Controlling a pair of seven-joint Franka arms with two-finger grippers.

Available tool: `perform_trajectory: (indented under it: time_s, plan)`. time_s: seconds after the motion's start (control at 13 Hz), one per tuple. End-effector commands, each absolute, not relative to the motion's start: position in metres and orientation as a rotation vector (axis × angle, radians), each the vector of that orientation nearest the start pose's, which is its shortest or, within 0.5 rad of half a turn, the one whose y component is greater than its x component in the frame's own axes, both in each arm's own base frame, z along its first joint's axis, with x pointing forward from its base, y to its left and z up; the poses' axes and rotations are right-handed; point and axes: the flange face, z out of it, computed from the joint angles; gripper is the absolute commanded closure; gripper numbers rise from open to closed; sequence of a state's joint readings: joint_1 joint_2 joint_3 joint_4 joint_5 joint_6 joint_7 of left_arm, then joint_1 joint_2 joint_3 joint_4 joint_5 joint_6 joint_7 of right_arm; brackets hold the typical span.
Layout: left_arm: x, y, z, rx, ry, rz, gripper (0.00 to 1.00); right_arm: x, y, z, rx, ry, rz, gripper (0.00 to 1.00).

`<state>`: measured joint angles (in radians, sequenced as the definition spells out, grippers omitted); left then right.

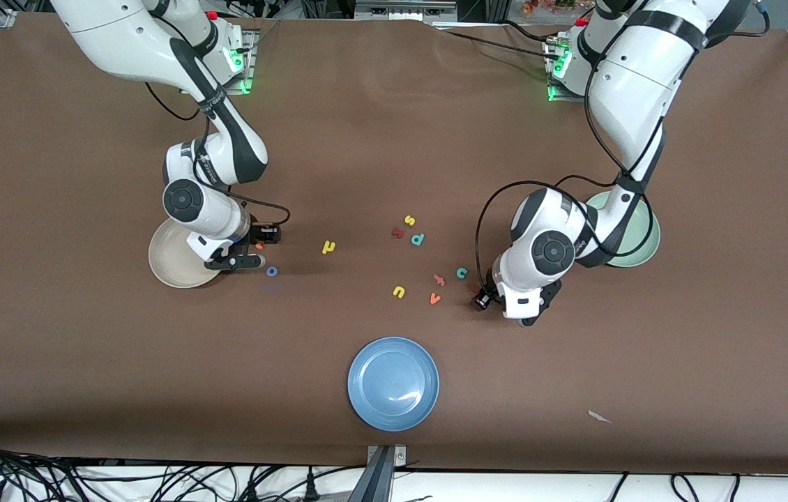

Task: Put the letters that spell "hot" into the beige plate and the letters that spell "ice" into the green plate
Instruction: 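Grasp the orange 3 with the right gripper while the left gripper returns, then drop the orange 3 on the beige plate while the left gripper grasps pink i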

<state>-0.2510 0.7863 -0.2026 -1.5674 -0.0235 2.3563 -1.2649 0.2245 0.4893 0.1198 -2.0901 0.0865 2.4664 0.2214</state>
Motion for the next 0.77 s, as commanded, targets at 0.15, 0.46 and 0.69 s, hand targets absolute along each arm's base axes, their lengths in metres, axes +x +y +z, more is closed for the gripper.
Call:
perform_trajectory:
  time_s: [0.15, 0.46, 0.69]
  plan:
    - [0.646, -0.303, 0.175, -2.947, -1.422, 0.107, 0.35, 0.535, 0.193, 0.177, -3.042, -0.065, 0.203, 0.75]
    - [0.638, -0.309, 0.173, -2.936, -1.39, 0.139, 0.52, 0.536, 0.192, 0.179, -3.045, -0.079, 0.202, 1.0]
    - [0.629, -0.315, 0.169, -2.91, -1.356, 0.186, 0.52, 0.537, 0.193, 0.21, -3.046, -0.116, 0.209, 1.0]
